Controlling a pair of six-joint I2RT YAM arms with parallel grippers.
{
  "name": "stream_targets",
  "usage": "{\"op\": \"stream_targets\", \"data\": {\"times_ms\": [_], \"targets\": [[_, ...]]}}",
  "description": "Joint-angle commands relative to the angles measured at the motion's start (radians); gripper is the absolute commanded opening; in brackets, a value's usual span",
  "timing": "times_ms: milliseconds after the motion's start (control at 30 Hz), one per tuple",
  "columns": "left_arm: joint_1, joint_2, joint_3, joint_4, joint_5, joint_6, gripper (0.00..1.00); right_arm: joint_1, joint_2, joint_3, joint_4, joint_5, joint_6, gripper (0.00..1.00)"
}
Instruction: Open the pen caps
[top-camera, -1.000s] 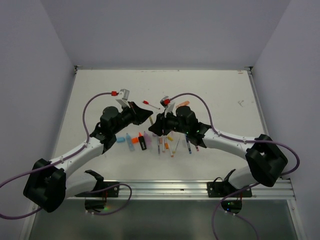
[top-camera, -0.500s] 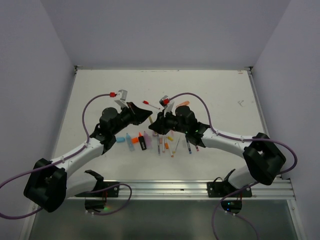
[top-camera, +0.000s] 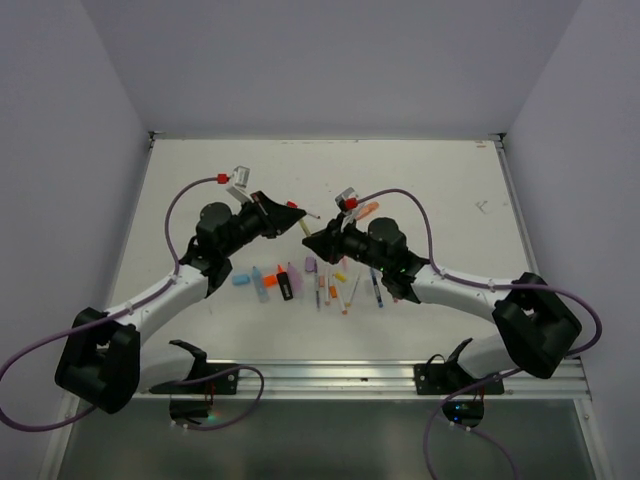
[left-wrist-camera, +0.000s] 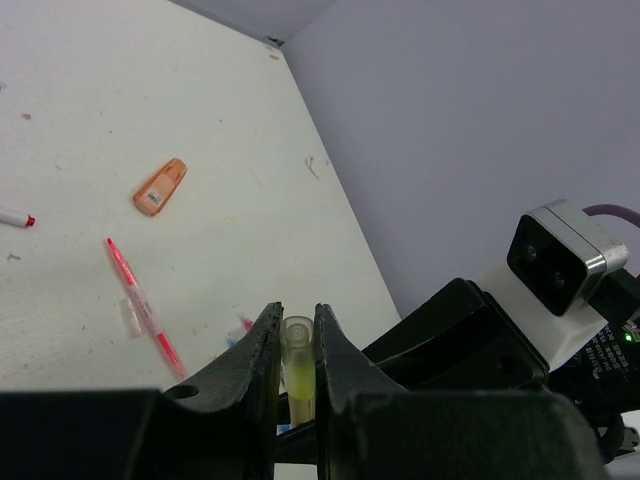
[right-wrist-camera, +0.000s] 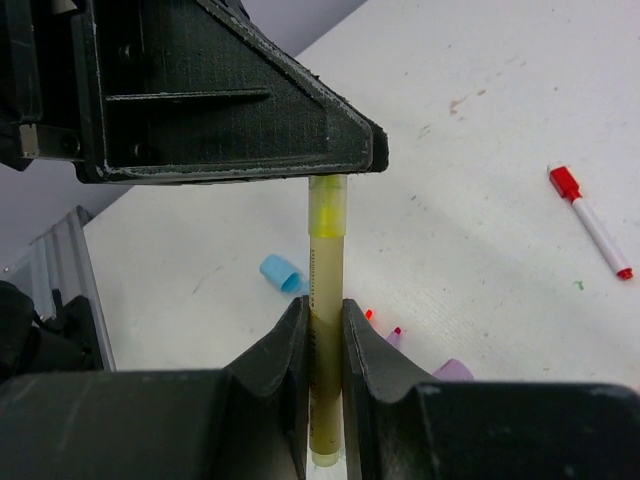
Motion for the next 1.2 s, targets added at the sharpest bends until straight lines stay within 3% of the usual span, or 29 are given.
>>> {"op": "stream_targets", "data": {"times_ms": [0,433,600,800,933,1067,1167], "targets": [[0.134,-0.028,0.132,0.303,-0.394,-0.018,0.00,0.025,-0.006,-0.117,-0.225,-0.107,-0.023,0.00],[0.188,-0.049,0.072,0.348,-0.511,-0.135,0.00,0.025,-0.038,-0.187,-0.119,-0.104,0.042,0.00],[0.194,-0.011,0.136,0.173,-0.374,-0.072,0.00,0.024,-0.078,-0.175,-0.149,-0.035,0.047,0.00],[0.186,0.090,0.240,-0.164,-0.138,0.052,0.00,0.002,-0.121,-0.131,-0.273,0.213,0.079,0.00],[0.131,0.188,0.294,-0.379,-0.115,0.166,0.00,-0.033,-0.101,-0.089,-0.359,0.326,0.128,0.00],[0.029,0.333,0.383,-0.521,-0.117,0.223,0.00,-0.070,-0.049,-0.021,-0.367,0.332,0.155,0.00],[-0.016,0.452,0.434,-0.534,-0.090,0.224,0.00,-0.073,0.024,0.048,-0.379,0.351,0.165,0.00]]}}
